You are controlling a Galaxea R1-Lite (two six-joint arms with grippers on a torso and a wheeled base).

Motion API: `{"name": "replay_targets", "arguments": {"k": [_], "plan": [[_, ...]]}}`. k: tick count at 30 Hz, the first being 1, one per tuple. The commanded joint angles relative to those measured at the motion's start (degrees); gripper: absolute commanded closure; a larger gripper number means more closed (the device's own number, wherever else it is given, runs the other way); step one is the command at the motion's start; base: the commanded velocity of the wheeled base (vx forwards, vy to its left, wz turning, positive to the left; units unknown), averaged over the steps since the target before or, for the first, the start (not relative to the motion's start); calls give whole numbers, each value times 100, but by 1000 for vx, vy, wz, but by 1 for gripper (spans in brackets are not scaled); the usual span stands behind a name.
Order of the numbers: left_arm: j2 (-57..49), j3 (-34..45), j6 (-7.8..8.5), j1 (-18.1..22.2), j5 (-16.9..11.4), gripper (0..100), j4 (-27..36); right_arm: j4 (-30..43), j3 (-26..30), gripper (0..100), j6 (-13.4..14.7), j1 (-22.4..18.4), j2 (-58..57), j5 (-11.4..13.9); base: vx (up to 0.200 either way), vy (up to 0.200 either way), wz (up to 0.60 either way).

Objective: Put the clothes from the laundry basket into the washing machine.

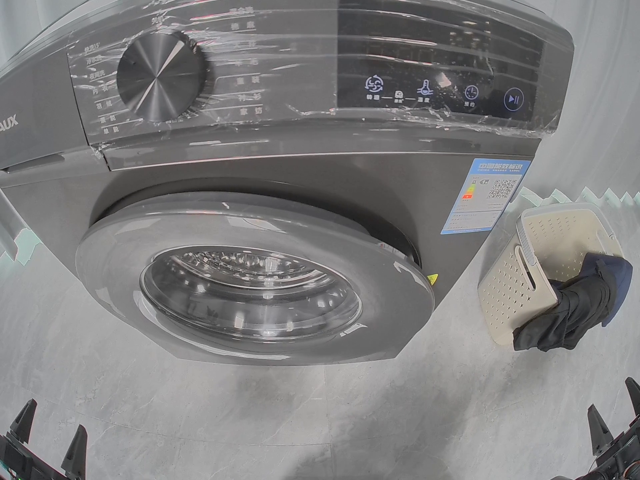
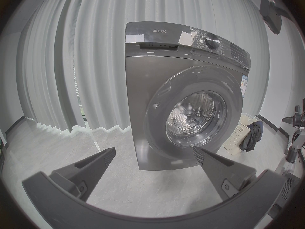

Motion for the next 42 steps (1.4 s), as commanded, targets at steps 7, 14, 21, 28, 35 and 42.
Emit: {"name": "replay_targets", "arguments": {"k": [7, 14, 21, 28, 35, 42], "plan": [[-95, 84, 0, -2, 0, 0, 0, 2, 84, 0, -2, -9, -93, 4, 0, 0, 0], [-104, 84, 0, -2, 0, 0, 0, 2, 84, 0, -2, -9, -93, 4, 0, 0, 257], [-95, 84, 0, -2, 0, 0, 0, 2, 84, 0, -2, -9, -93, 4, 0, 86, 0], [-95, 84, 0, -2, 0, 0, 0, 2, 84, 0, -2, 0, -93, 4, 0, 200, 0], [-95, 84, -8, -2, 0, 0, 0, 2, 84, 0, -2, -9, -93, 4, 0, 57, 257], [-95, 84, 0, -2, 0, 0, 0, 2, 84, 0, -2, -9, -93, 4, 0, 0, 257]]}}
